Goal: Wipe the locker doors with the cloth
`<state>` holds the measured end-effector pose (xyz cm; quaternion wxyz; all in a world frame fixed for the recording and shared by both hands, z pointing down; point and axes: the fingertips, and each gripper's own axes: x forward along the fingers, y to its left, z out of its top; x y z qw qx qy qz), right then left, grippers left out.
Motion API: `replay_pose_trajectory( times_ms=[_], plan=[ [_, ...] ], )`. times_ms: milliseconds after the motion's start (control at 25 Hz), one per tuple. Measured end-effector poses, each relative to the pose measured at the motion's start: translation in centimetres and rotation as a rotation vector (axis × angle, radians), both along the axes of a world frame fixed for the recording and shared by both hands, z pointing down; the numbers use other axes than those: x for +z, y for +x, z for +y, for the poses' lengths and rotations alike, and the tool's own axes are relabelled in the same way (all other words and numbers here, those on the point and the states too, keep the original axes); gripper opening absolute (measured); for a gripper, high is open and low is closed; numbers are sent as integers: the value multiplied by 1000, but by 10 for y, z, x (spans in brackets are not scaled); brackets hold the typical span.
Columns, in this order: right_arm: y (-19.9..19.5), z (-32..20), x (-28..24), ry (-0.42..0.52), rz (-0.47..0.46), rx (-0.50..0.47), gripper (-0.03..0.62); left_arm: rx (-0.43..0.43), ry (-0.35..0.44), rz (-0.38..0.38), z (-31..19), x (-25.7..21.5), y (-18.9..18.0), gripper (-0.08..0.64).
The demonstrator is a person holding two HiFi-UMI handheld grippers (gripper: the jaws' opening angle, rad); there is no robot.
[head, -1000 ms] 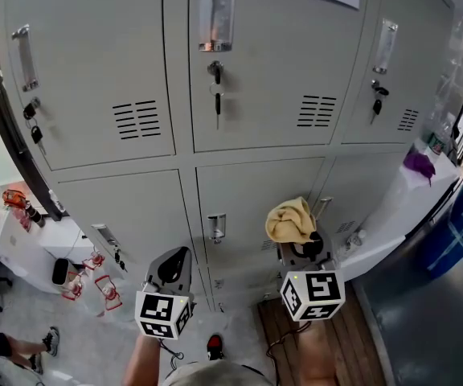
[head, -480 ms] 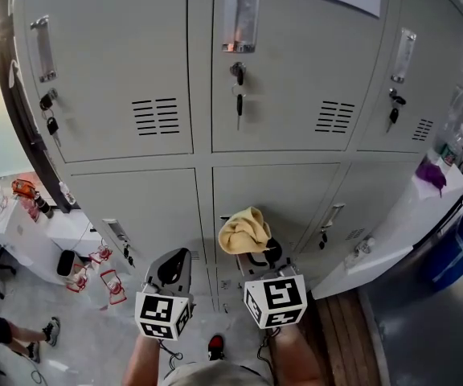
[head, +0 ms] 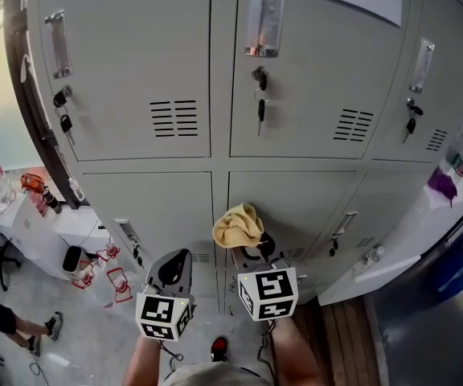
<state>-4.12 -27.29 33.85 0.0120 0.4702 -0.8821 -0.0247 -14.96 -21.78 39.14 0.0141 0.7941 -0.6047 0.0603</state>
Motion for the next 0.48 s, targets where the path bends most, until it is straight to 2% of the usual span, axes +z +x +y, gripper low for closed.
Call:
replay_pose_trajectory(
  times_ms=[480],
  plan=[
    [-1,-17,2,-2,17,10,181,1,-3,-5,-7,1,-2,23]
  ],
)
